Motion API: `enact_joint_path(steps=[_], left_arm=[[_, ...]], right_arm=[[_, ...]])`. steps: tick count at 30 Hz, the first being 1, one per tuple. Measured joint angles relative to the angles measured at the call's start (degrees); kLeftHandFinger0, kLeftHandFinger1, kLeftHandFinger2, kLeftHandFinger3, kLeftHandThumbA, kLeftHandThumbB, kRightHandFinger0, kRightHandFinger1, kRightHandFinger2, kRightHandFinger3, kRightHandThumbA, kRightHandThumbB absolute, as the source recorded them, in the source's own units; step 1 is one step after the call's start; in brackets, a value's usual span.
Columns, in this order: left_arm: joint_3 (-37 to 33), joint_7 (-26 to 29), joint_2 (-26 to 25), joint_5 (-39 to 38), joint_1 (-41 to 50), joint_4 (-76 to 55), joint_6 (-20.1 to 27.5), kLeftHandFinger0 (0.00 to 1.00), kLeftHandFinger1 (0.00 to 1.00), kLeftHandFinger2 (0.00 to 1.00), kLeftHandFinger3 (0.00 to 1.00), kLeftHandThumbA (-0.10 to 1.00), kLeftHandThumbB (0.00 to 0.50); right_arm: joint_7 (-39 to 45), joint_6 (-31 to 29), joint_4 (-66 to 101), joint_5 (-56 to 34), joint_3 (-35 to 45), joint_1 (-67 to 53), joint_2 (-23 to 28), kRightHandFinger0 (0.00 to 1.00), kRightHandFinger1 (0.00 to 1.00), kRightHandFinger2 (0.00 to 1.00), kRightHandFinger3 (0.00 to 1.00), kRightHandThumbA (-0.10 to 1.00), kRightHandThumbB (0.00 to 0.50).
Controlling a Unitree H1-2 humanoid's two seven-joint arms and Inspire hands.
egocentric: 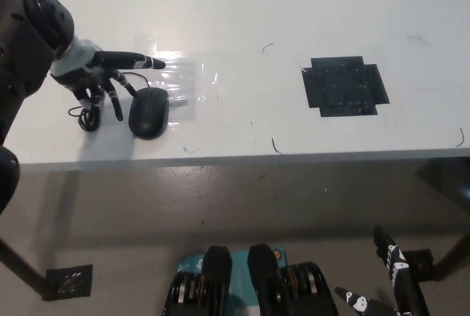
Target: The robot uses left hand to click on the left button of the black mouse, which is placed on the left area of the table
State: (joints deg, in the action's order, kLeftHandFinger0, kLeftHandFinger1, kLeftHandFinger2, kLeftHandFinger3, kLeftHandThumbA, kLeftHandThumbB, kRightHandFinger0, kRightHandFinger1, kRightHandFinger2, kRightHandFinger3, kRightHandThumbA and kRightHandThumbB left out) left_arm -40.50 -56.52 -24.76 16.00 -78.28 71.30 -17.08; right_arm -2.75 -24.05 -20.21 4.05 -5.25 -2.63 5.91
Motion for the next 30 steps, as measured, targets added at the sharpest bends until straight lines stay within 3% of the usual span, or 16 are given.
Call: enact_joint_path(steps=[3,5,13,27,29,30], left_arm=[[0.20,0.00,0.16,0.88,-0.10,0.03,0.09,0.00,0.06,0.41,1.00,1.00,0.483],[0.21,-0.01,0.22,1.32,-0.19,0.13,0.14,0.00,0.13,0.55,1.00,1.00,0.485],[0.71,-0.08,0.47,2.92,-0.22,0.18,1.00,0.00,0.28,0.71,1.00,1.00,0.498],[2.84,-0.02,1.70,4.87,-0.28,1.92,1.93,0.00,0.32,0.68,1.00,1.00,0.475],[3.01,-0.02,1.92,5.14,-0.28,1.95,1.98,0.00,0.28,0.61,1.00,1.00,0.486],[3.05,-0.02,2.00,5.20,-0.28,2.02,1.97,0.00,0.22,0.53,1.00,1.00,0.466]], right_arm=[[0.01,0.00,0.00,0.01,-0.02,0.00,0.01,1.00,1.00,1.00,1.00,1.00,0.304],[0.01,0.00,0.00,0.01,-0.03,0.01,0.02,1.00,1.00,1.00,1.00,1.00,0.304],[0.04,-0.01,0.00,0.00,-0.03,0.01,0.02,1.00,1.00,1.00,1.00,1.00,0.299],[0.04,-0.01,0.00,0.02,-0.24,0.12,0.02,1.00,1.00,1.00,1.00,1.00,0.305],[0.04,-0.01,0.00,0.01,-0.29,0.12,0.01,1.00,1.00,1.00,1.00,1.00,0.307],[0.05,-0.01,0.00,0.01,-0.29,0.12,0.01,1.00,1.00,1.00,1.00,1.00,0.305]])
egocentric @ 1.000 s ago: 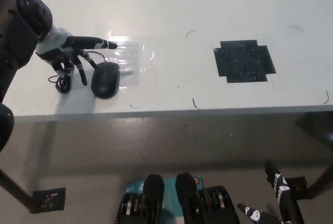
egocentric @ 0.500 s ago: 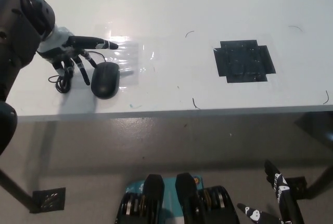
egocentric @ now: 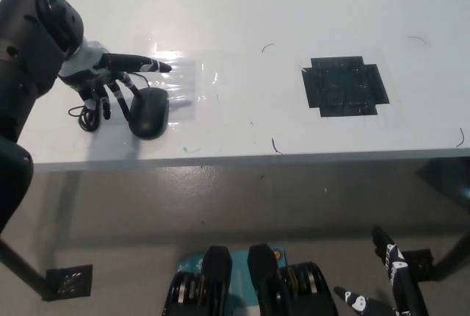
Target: The robot uses left hand to click on the left button of the black mouse, which is placed on the left area of the table
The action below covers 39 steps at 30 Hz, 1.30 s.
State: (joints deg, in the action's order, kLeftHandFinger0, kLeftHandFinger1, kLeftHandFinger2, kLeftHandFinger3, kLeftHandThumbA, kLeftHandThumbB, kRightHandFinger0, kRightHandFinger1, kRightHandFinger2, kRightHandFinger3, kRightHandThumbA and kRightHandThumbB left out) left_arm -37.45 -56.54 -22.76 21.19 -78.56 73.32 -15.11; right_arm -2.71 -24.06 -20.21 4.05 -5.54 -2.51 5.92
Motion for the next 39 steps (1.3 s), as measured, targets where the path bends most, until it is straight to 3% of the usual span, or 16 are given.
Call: enact_joint_path(steps=[3,8,10,11,12,20,22,24,26,29,31,33,35,37,38,39], left_arm=[[0.16,0.07,0.41,0.32,0.02,0.53,-0.04,0.00,0.10,0.38,1.00,1.00,0.469],[0.14,0.97,0.54,0.98,0.35,0.97,0.82,0.00,0.15,0.51,1.00,1.00,0.485],[-0.02,1.23,0.69,1.28,0.49,1.17,1.48,0.00,0.08,0.48,1.00,1.00,0.495],[-0.12,1.43,0.74,1.52,0.56,1.24,2.08,0.00,0.05,0.46,0.85,1.00,0.500],[-0.16,1.64,0.77,1.74,0.65,1.29,2.60,0.00,0.08,0.52,1.00,1.00,0.493],[1.14,2.48,0.71,2.36,0.76,0.58,3.36,0.00,0.21,0.64,1.00,1.00,0.500],[3.76,1.88,-0.01,1.71,1.10,-1.33,3.20,0.00,0.14,0.53,1.00,1.00,0.500],[6.18,1.07,-0.96,0.96,1.11,-3.70,2.72,0.03,0.13,0.50,1.00,1.00,0.465],[8.12,0.38,-2.44,0.29,1.17,-7.45,2.22,0.07,0.23,0.59,1.00,1.00,0.437],[11.56,-0.73,-5.36,-0.71,1.29,-16.30,0.35,0.02,0.19,0.57,1.00,1.00,0.371],[13.64,-1.49,-6.68,-1.27,1.47,-20.52,-0.93,0.01,0.23,0.60,1.00,1.00,0.398],[16.58,-2.27,-8.13,-1.92,2.04,-26.15,-2.11,0.00,0.17,0.52,1.00,1.00,0.400],[18.72,-2.65,-9.03,-2.64,2.68,-29.95,-2.53,0.00,0.01,0.34,1.00,1.00,0.377],[21.62,-2.75,-10.15,-3.89,4.35,-35.67,-2.91,0.00,0.00,0.20,1.00,1.00,0.335],[23.04,-2.64,-10.57,-4.61,5.63,-38.49,-3.05,0.28,0.02,0.18,1.00,1.00,0.348],[23.74,-2.58,-10.72,-4.96,6.37,-39.88,-3.10,0.62,0.15,0.27,1.00,1.00,0.330]], right_arm=[[0.05,0.00,0.00,-0.02,-0.02,0.00,0.00,1.00,1.00,1.00,1.00,1.00,0.303],[0.10,-0.01,0.00,-0.01,-0.18,0.00,0.01,1.00,1.00,1.00,1.00,1.00,0.304],[0.13,-0.01,-0.01,0.00,-0.28,0.01,0.00,1.00,1.00,1.00,1.00,1.00,0.303],[0.14,-0.01,-0.01,-0.01,-0.31,0.00,0.00,1.00,1.00,1.00,1.00,1.00,0.303],[0.15,-0.01,-0.01,-0.01,-0.34,0.01,0.00,1.00,1.00,1.00,1.00,1.00,0.302],[0.26,-0.01,-0.03,-0.02,-0.44,0.03,0.00,1.00,1.00,1.00,1.00,1.00,0.303],[0.25,-0.01,-0.03,-0.01,-0.50,0.02,-0.01,1.00,1.00,1.00,1.00,1.00,0.299],[0.24,-0.02,-0.05,-0.01,-0.55,0.02,-0.01,1.00,1.00,1.00,1.00,1.00,0.299],[0.23,-0.01,-0.12,-0.01,-0.58,0.01,-0.02,1.00,1.00,1.00,1.00,1.00,0.298],[0.22,-0.01,-0.25,-0.02,-0.58,-0.07,-0.02,1.00,1.00,1.00,1.00,1.00,0.291],[0.19,0.00,-0.44,-0.01,-0.58,-0.13,-0.02,1.00,1.00,1.00,1.00,1.00,0.294],[0.18,0.00,-0.61,-0.03,-0.59,-0.16,-0.04,1.00,1.00,1.00,1.00,1.00,0.290],[0.17,0.01,-0.72,-0.02,-0.60,-0.27,-0.05,1.00,1.00,1.00,1.00,1.00,0.291],[0.16,0.01,-0.96,-0.03,-0.62,-0.50,-0.10,1.00,1.00,1.00,1.00,1.00,0.294],[0.15,0.02,-1.08,-0.03,-0.62,-0.60,-0.12,1.00,1.00,1.00,1.00,1.00,0.294],[0.15,0.03,-1.13,-0.03,-0.62,-0.64,-0.12,1.00,1.00,1.00,1.00,1.00,0.299]])
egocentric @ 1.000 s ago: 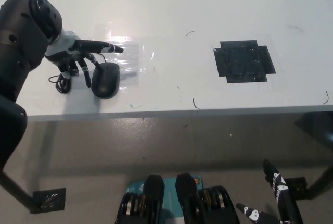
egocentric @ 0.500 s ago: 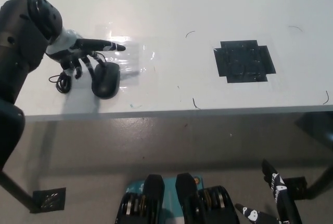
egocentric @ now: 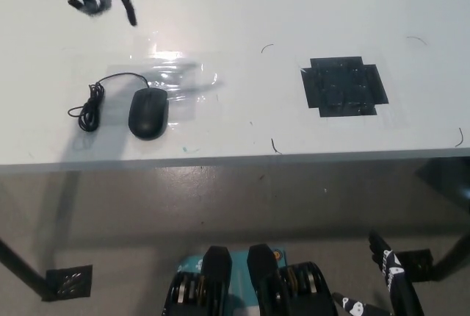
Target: The robot uses left hand to click on the left button of the black mouse, which is placed on the left area of the table
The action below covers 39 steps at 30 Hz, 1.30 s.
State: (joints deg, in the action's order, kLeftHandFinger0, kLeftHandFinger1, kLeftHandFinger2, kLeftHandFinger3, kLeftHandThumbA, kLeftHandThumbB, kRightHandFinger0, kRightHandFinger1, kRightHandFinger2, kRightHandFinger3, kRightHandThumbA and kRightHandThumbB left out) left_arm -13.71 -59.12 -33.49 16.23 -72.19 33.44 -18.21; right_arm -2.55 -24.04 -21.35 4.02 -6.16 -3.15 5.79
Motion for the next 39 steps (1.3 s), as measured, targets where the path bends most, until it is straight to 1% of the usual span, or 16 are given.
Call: enact_joint_path(steps=[3,6,7,8,9,11,13,15,16,17,21,30,32,34,35,39], left_arm=[[2.97,0.52,-0.25,-1.67,4.54,-6.01,-0.22,0.69,0.17,0.23,1.00,1.00,0.284],[6.35,1.58,-0.16,-4.05,13.58,-13.89,-0.39,0.49,0.18,0.29,1.00,1.00,0.261],[6.98,1.69,-0.05,-4.39,15.36,-15.24,-0.42,0.62,0.23,0.32,1.00,1.00,0.277],[8.04,2.07,0.30,-4.92,19.00,-17.71,-0.45,0.87,0.32,0.38,1.00,1.00,0.313],[9.02,2.36,0.79,-5.56,22.30,-20.25,-0.49,0.95,0.40,0.47,1.00,1.00,0.318],[10.48,2.72,1.81,-6.46,27.97,-23.92,-0.51,0.97,0.45,0.52,1.00,1.00,0.297],[12.29,3.43,3.38,-7.49,35.27,-28.58,-0.38,0.85,0.55,0.66,1.00,1.00,0.253],[13.83,4.09,5.01,-8.28,41.44,-32.02,-0.21,0.95,0.86,0.97,1.00,1.00,0.260],[14.53,4.53,6.26,-8.81,44.76,-34.17,-0.01,0.97,0.89,1.00,1.00,1.00,0.261],[15.00,4.93,7.34,-9.18,47.95,-35.85,0.32,1.00,1.00,1.00,1.00,1.00,0.230],[18.65,6.89,12.63,-11.51,61.92,-44.16,3.00,1.00,1.00,1.00,1.00,1.00,0.154],[25.76,11.03,25.86,-14.40,84.09,-54.70,11.65,1.00,1.00,1.00,1.00,1.00,0.196],[26.55,11.91,27.96,-14.37,85.96,-55.04,13.17,1.00,1.00,1.00,1.00,1.00,0.182],[26.97,13.16,29.96,-14.24,87.58,-54.90,15.31,1.00,1.00,1.00,1.00,1.00,0.207],[27.05,13.93,30.66,-14.13,88.12,-54.56,16.24,1.00,1.00,1.00,1.00,1.00,0.247],[27.77,17.53,32.08,-13.21,88.24,-49.91,20.71,1.00,1.00,1.00,1.00,1.00,0.237]], right_arm=[[0.00,0.02,-0.30,0.00,0.00,-0.20,-0.01,1.00,1.00,1.00,1.00,1.00,0.304],[-0.01,0.04,-0.62,-0.01,0.00,-0.43,-0.05,1.00,1.00,1.00,1.00,1.00,0.302],[0.00,0.04,-0.69,-0.01,-0.01,-0.44,-0.05,1.00,1.00,1.00,1.00,1.00,0.300],[-0.01,0.04,-0.79,-0.01,-0.01,-0.51,-0.08,1.00,1.00,1.00,1.00,1.00,0.293],[-0.01,0.05,-0.91,-0.02,-0.01,-0.59,-0.08,1.00,1.00,1.00,1.00,1.00,0.292],[-0.01,0.05,-1.01,-0.02,-0.02,-0.70,-0.15,1.00,1.00,1.00,1.00,1.00,0.286],[-0.01,0.06,-1.10,-0.02,-0.06,-0.81,-0.23,1.00,1.00,1.00,1.00,1.00,0.288],[-0.02,0.06,-1.23,-0.02,-0.07,-0.86,-0.26,1.00,1.00,1.00,1.00,1.00,0.297],[-0.01,0.06,-1.34,-0.02,-0.07,-0.90,-0.24,1.00,1.00,1.00,1.00,1.00,0.296],[-0.01,0.06,-1.41,-0.02,-0.08,-0.89,-0.25,1.00,1.00,1.00,1.00,1.00,0.289],[-0.01,0.06,-1.59,-0.03,-0.14,-0.93,-0.40,1.00,1.00,1.00,1.00,1.00,0.274],[-0.03,0.06,-2.02,-0.05,-0.32,-1.46,-0.65,1.00,1.00,1.00,1.00,1.00,0.279],[-0.03,0.06,-2.04,-0.06,-0.33,-1.65,-0.70,1.00,1.00,1.00,1.00,1.00,0.269],[-0.05,0.06,-2.11,-0.06,-0.36,-1.91,-0.79,1.00,1.00,1.00,1.00,1.00,0.286],[-0.06,0.06,-2.17,-0.06,-0.36,-1.97,-0.84,1.00,1.00,1.00,1.00,1.00,0.287],[-0.06,0.06,-2.43,-0.10,-0.38,-1.96,-1.14,1.00,1.00,1.00,1.00,1.00,0.281]])
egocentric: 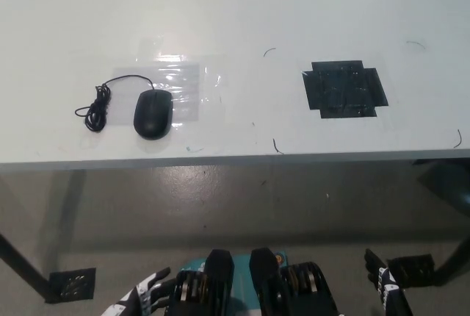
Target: The robot uses left hand to click on the left button of the black mouse, which is placed on the left area of the table
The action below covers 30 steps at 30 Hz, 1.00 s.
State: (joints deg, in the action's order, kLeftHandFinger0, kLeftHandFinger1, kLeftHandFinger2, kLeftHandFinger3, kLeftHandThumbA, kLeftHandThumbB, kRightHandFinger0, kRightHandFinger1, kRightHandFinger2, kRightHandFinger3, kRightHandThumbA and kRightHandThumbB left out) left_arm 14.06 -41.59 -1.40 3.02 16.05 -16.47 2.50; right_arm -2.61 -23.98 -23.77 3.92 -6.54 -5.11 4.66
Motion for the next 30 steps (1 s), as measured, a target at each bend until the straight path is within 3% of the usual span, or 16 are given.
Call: enact_joint_path(steps=[2,8,15,21,30], left_arm=[[0.61,1.44,0.27,0.20,-0.30,2.80,1.73,1.00,1.00,1.00,1.00,1.00,0.261],[2.37,7.65,1.15,1.01,-2.35,14.99,7.96,1.00,1.00,1.00,1.00,1.00,0.216],[2.82,15.11,1.38,1.53,-4.13,22.73,14.24,1.00,1.00,1.00,1.00,1.00,0.207],[1.82,20.94,0.82,2.07,-4.28,24.19,18.62,1.00,1.00,1.00,1.00,1.00,0.256],[-0.73,25.00,-1.08,1.86,-4.23,25.07,21.31,1.00,1.00,1.00,1.00,1.00,0.269]], right_arm=[[-0.01,0.00,-0.06,0.00,-0.01,0.02,-0.20,1.00,1.00,1.00,1.00,1.00,0.271],[-0.11,0.00,-0.34,0.01,-0.27,0.04,-0.55,1.00,1.00,1.00,1.00,1.00,0.278],[-0.11,-0.02,-0.44,0.00,-0.71,0.44,-0.70,1.00,1.00,1.00,1.00,1.00,0.280],[-0.15,-0.05,-0.44,0.00,-1.13,0.51,-0.78,1.00,1.00,1.00,1.00,1.00,0.273],[-0.15,-0.07,-0.43,0.00,-1.55,0.85,-0.77,1.00,1.00,1.00,1.00,1.00,0.265]])
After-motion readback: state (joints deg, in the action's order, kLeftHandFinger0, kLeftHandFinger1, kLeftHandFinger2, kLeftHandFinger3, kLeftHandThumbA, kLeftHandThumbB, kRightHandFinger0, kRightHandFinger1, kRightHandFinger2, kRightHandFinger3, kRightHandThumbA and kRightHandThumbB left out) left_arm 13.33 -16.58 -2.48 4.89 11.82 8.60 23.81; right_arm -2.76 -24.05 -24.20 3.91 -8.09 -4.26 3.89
